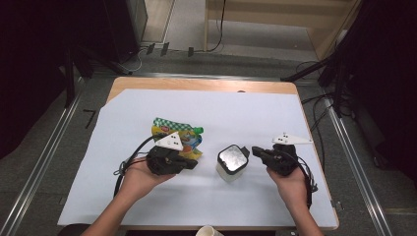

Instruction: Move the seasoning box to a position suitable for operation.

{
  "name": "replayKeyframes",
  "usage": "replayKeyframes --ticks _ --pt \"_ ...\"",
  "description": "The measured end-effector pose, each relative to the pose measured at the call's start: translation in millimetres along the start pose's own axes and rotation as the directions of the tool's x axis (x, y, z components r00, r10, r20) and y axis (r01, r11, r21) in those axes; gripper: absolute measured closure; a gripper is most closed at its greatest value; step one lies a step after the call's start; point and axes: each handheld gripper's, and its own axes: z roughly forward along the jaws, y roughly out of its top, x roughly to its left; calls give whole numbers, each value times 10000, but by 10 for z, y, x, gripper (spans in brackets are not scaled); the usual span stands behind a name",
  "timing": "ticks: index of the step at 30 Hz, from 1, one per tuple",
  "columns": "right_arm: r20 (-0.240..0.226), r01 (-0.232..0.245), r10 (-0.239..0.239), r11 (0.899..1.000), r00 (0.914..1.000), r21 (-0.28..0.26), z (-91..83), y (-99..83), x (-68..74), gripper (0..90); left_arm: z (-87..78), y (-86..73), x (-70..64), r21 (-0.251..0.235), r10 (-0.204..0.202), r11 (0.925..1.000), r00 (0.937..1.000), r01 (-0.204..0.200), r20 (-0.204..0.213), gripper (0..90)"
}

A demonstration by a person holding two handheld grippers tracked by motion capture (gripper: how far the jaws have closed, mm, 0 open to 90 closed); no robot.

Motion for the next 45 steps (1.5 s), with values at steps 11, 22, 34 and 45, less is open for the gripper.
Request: replayKeyframes --ticks 11,22,34,45 --pt "2 600 -600 9982 9982 42 274 161 -141 900 443 169 -216 -216 272 9994 9996 -273 -12 900" --pt "-239 811 -802 9959 9965 401 364 113 -96 900 649 111 -169 -222 293 9993 9994 -297 -206 900" --pt "-32 874 -874 9951 9962 472 302 43 -88 900 677 99 -130 -198 292 9994 9995 -294 -130 900" --pt "-488 719 -702 9968 9963 351 452 124 -117 900 705 58 -146 -309 163 9994 9996 -169 -227 900"
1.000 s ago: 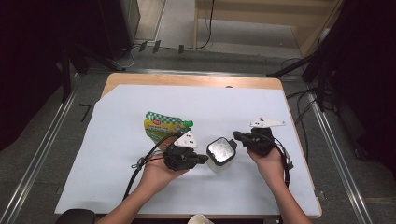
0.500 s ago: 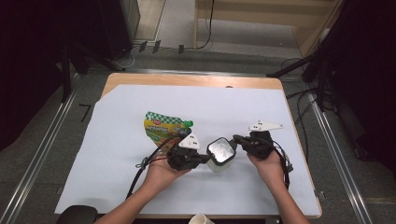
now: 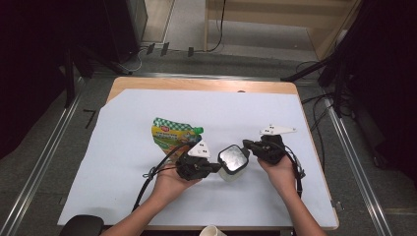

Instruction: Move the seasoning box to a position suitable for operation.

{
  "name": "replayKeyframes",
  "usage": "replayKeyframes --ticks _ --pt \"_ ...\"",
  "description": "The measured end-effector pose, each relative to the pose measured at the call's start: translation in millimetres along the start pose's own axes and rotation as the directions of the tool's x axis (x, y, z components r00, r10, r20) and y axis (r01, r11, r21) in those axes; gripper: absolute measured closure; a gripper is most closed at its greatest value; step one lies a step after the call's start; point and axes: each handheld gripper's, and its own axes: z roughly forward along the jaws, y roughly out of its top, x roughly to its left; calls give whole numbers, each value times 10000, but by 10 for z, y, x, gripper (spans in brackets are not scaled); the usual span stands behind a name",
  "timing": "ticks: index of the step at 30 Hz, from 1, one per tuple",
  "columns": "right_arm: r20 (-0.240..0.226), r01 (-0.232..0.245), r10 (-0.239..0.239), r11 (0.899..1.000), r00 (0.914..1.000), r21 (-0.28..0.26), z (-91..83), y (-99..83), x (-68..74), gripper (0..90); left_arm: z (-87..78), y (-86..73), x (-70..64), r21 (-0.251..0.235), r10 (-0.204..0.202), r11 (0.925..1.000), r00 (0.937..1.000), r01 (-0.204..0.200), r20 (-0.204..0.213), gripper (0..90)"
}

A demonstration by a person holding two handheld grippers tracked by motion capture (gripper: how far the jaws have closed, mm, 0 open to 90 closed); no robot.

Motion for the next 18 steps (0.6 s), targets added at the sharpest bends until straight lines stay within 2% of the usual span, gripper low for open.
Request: replayKeyframes --ticks 3,8,12,15,16,17,18 --pt "8 42 -42 10000 10000 73 16 1 2 900 23 -19 6 46 26 10000 10000 -26 -48 900" --pt "31 10 -11 9998 10000 195 -72 -50 -7 900 46 -15 35 -88 -43 10000 10000 43 87 900" --pt "120 -354 351 9991 9993 221 -190 -124 3 900 82 0 40 -149 -69 9999 9994 74 325 900" --pt "191 -613 611 9980 9979 122 -277 -174 0 900 98 20 34 -120 105 9999 9992 -101 397 890" --pt "267 -637 634 9979 9976 107 -292 -181 1 900 101 23 40 -110 59 9999 9989 -53 475 882" --pt "410 -661 656 9978 9970 94 -313 -188 4 900 95 26 47 28 -2 10000 9991 0 422 854" --pt "544 -614 610 9981 9967 58 -343 -192 -1 900 80 26 53 -41 -32 10000 9987 35 515 808"
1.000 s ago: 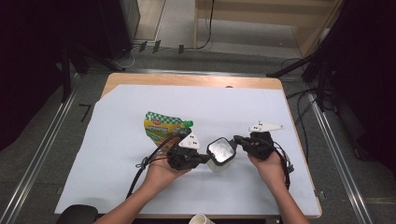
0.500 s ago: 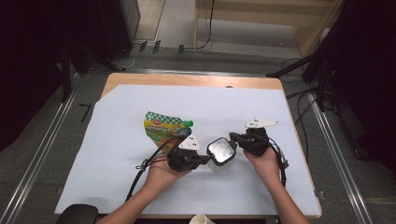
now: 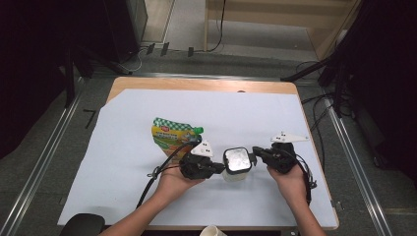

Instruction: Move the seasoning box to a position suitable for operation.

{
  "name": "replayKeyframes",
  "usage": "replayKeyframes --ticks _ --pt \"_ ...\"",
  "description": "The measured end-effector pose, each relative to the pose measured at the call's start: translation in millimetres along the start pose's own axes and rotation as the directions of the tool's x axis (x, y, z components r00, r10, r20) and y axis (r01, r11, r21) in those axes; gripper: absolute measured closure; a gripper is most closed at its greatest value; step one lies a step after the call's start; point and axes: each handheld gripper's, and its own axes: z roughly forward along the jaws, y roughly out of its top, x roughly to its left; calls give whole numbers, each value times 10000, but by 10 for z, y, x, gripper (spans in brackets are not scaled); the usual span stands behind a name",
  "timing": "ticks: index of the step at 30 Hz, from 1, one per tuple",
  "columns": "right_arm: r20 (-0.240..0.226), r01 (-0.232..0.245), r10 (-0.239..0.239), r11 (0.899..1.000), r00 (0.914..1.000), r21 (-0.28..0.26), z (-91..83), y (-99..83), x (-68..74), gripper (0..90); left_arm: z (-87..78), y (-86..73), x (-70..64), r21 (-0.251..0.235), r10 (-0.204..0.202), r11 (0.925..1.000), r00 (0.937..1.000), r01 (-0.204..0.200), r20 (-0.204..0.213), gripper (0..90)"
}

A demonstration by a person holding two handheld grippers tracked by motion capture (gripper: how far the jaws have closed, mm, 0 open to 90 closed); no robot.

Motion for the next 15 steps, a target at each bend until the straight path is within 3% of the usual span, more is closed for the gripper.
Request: replayKeyframes --ticks 3,5,7,9,15 --pt "148 -31 33 9999 9999 -126 -107 -13 15 900 -91 36 -9 -322 -13 9995 9993 25 374 663" --pt "187 75 -72 9999 9998 -141 -162 -38 51 900 -146 81 -30 -463 348 9984 9989 -332 329 576" --pt "111 81 -81 10000 9999 -51 -202 -75 97 900 -126 115 -37 -378 400 9985 9984 -385 398 428" --pt "108 189 -189 9998 9998 35 -222 -112 139 900 -64 140 -63 -277 468 9986 9983 -458 349 220" --pt "59 80 -82 9998 9999 186 -246 -165 136 900 39 171 -73 17 490 9988 9986 -490 187 137"
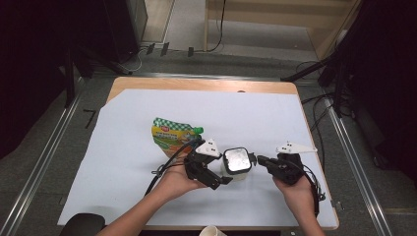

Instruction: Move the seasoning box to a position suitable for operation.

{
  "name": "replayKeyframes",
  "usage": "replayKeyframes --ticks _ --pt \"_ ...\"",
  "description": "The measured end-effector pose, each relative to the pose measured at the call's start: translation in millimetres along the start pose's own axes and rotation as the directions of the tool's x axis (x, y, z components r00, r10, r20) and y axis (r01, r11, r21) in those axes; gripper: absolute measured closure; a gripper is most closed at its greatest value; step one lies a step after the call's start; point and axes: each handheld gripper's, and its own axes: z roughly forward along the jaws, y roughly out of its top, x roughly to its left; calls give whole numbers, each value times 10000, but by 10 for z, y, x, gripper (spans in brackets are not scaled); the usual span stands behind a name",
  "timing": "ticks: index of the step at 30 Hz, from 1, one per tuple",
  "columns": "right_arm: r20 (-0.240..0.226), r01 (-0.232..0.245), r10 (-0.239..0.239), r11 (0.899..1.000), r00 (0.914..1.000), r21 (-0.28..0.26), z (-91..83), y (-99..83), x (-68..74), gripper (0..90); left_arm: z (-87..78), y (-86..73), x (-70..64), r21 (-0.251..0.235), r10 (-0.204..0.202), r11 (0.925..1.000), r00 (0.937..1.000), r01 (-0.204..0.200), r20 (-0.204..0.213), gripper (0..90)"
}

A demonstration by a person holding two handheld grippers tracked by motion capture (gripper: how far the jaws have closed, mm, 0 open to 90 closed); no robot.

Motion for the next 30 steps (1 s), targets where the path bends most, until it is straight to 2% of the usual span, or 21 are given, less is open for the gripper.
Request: replayKeyframes --ticks 3,11,16,24,30 --pt "4 36 -36 10000 10000 15 23 0 -6 900 28 15 29 -51 -81 10000 9999 81 -89 140" --pt "-1 35 -35 10000 10000 69 31 -8 -13 900 135 29 11 5 44 10000 9980 -44 -628 143" --pt "-13 35 -35 10000 10000 63 32 -9 -15 900 176 28 8 -38 44 10000 9968 -47 -802 159" --pt "-8 -16 17 9999 10000 100 45 -16 -25 900 205 31 7 -49 65 10000 9963 -69 -856 165" --pt "-1 -1 1 10000 10000 98 45 -15 -23 900 197 55 -16 145 91 9999 9950 -77 -995 167"
